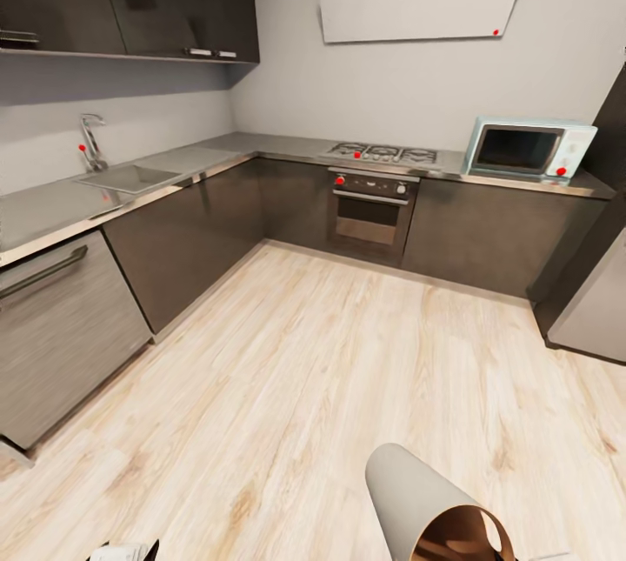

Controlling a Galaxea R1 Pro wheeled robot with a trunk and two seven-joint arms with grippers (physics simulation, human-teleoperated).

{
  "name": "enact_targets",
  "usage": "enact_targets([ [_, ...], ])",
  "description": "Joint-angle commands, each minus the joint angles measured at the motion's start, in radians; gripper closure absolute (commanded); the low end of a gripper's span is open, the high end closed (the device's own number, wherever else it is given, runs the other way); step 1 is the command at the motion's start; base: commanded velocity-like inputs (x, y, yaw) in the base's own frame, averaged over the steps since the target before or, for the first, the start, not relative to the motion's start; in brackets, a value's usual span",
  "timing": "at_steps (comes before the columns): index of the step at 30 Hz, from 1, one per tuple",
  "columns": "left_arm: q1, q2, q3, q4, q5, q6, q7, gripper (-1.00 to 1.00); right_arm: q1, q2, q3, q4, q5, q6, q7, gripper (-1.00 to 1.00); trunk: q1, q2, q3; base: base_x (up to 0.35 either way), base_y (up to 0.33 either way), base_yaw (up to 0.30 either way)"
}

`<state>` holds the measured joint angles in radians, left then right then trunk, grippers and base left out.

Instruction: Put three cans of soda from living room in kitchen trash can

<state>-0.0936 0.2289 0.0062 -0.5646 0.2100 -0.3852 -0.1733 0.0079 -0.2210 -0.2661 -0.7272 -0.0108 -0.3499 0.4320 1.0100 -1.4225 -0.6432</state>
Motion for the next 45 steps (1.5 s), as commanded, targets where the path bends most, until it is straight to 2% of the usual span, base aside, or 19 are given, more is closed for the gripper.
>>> enact_targets([
  [1, 0.000, 0.000, 0.000, 0.000, 0.000, 0.000, 0.000, -1.00, 0.000, 0.000, -0.001, -0.001, -0.006, 0.000, 0.007, 1.00, -0.004, 0.007, 0.005, 0.000, 0.000, 0.000],
  [4, 0.000, 0.000, 0.000, 0.000, 0.000, 0.000, 0.000, -1.00, 0.000, 0.000, -0.001, -0.001, -0.006, 0.000, 0.007, 1.00, -0.015, 0.028, 0.019, 0.000, 0.000, 0.000],
  [8, 0.000, 0.001, 0.000, 0.000, 0.001, -0.001, 0.000, -1.00, 0.000, 0.000, -0.001, -0.001, -0.006, 0.000, 0.006, 1.00, -0.015, 0.028, 0.024, 0.000, 0.000, 0.000],
  [29, 0.000, -0.001, 0.001, -0.005, 0.003, -0.003, 0.002, -1.00, 0.000, 0.000, -0.003, -0.001, -0.008, 0.002, 0.004, 1.00, -0.015, 0.028, 0.025, 0.000, 0.000, 0.000],
  [34, -0.001, -0.005, 0.004, -0.035, 0.003, 0.008, 0.009, -1.00, -0.001, 0.000, -0.002, 0.000, -0.008, 0.002, 0.004, 1.00, -0.015, 0.028, 0.025, 0.000, 0.000, 0.000],
  [35, -0.001, -0.006, 0.004, -0.072, 0.003, 0.012, 0.012, -1.00, -0.001, 0.000, -0.002, 0.000, -0.008, 0.002, 0.004, 1.00, -0.015, 0.028, 0.025, 0.000, 0.000, 0.000],
  [37, -0.001, -0.007, 0.005, -0.192, -0.001, 0.045, 0.022, -1.00, -0.001, 0.000, -0.002, -0.011, -0.008, 0.002, 0.004, 1.00, -0.015, 0.028, 0.025, 0.016, -0.011, 0.000],
  [38, -0.001, -0.007, 0.005, -0.224, -0.002, 0.066, 0.029, -1.00, -0.002, 0.000, -0.002, -0.014, -0.008, 0.002, 0.005, 1.00, -0.015, 0.028, 0.025, 0.061, -0.043, 0.000],
  [40, -0.003, -0.008, 0.000, -0.391, -0.003, 0.261, 0.093, -1.00, -0.010, 0.001, -0.001, -0.046, -0.008, 0.005, 0.006, 1.00, -0.015, 0.028, 0.025, 0.110, -0.079, 0.000],
  [43, -0.006, -0.009, -0.002, -0.465, -0.002, 0.334, 0.114, -1.00, -0.014, 0.001, -0.001, -0.102, -0.008, 0.029, 0.006, 1.00, -0.015, 0.028, 0.025, 0.064, -0.045, 0.000],
  [45, -0.009, -0.010, -0.004, -0.483, -0.002, 0.352, 0.121, -1.00, -0.016, 0.004, 0.001, -0.147, -0.008, 0.068, 0.007, 1.00, -0.015, 0.028, 0.025, 0.030, -0.022, 0.000],
])
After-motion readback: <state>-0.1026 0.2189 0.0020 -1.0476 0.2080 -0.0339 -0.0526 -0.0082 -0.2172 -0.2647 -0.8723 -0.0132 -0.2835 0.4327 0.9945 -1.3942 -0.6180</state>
